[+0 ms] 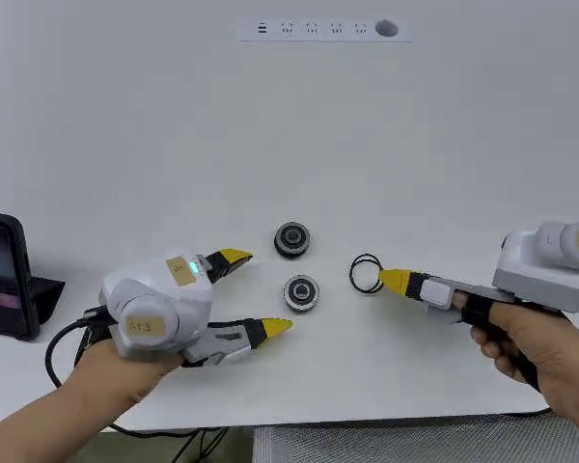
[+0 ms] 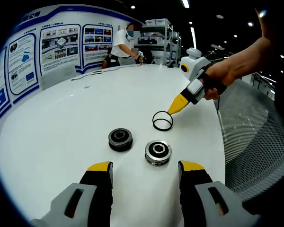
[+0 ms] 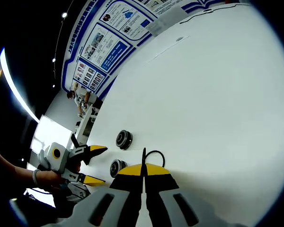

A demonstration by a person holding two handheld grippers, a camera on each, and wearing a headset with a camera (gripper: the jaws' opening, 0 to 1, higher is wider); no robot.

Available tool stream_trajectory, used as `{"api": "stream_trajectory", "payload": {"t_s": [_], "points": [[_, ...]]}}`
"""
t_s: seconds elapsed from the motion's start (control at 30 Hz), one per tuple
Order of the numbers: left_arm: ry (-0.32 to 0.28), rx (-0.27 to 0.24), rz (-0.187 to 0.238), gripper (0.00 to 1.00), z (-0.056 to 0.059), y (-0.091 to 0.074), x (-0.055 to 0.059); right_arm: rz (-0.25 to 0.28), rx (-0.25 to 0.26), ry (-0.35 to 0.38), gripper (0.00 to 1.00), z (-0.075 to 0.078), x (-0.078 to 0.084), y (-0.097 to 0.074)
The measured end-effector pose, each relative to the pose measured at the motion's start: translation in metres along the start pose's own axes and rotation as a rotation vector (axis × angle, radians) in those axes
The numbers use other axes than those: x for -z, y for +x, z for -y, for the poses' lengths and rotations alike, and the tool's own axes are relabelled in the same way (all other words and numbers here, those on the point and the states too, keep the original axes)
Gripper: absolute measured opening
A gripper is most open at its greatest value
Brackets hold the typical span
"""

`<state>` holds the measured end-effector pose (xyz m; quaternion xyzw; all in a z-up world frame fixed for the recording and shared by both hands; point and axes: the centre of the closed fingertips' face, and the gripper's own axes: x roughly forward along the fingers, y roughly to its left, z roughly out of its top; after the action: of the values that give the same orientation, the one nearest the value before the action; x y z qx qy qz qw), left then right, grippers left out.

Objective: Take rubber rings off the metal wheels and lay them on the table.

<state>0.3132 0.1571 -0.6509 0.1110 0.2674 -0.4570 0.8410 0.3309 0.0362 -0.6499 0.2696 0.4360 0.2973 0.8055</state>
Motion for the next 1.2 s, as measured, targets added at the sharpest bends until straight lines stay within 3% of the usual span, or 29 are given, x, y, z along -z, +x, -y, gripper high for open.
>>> {"api": "stream_trajectory", "payload": {"t_s": [0.23, 0.53, 0.8, 1.2], "points": [[-0.002, 0.001, 0.0, 0.56, 0.0, -0.001, 0.0, -0.06, 0.069, -0.164, 0.07, 0.008, 0.007, -0.001], [-0.005, 0.004, 0.002, 0.55, 0.0, 0.0, -0.001, -0.077, 0.113, -0.241, 0.16, 0.02, 0.005, -0.004], [-0.011, -0.015, 0.004, 0.53, -0.006, 0.0, -0.004, -0.035, 0.087, -0.221, 0.13, 0.01, -0.007, -0.004], [-0.033, -0.056, 0.019, 0.43, -0.021, 0.001, -0.013, -0.049, 0.02, -0.243, 0.11, -0.014, -0.012, 0.02]]}}
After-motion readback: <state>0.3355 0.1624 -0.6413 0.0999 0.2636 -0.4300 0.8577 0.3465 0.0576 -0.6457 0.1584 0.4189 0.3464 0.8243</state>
